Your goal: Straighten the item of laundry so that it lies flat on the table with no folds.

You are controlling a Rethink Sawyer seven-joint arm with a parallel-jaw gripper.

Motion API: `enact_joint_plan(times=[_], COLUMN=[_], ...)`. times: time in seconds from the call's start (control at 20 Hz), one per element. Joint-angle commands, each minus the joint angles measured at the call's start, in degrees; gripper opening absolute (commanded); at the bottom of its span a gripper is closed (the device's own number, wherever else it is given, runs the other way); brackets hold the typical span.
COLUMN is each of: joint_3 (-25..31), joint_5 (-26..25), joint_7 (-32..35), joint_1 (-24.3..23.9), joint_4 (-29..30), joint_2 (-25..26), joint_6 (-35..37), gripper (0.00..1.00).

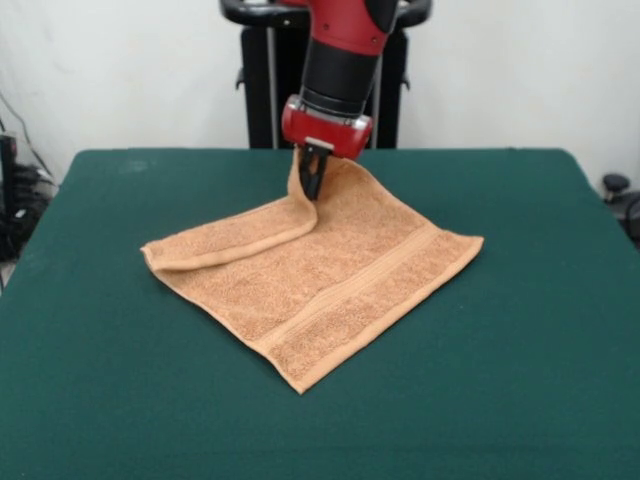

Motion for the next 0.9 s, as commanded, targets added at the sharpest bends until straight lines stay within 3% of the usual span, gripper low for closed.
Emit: enact_joint_plan(times=[0.05,0.65,0.9], joint_3=[1.04,1.72,2.61], joint_5=[0.90,-10.51,-13.23], joint_7=[6.84,4.13,4.80], joint_1=[-0.67,-11.14,-13.55], joint_4=[-0.89,6.96,6.74], joint_2=[-1.03,-7.82,-6.80], joint_6=[3.67,2.06,1.23], gripper=[0.00,0.00,0.00])
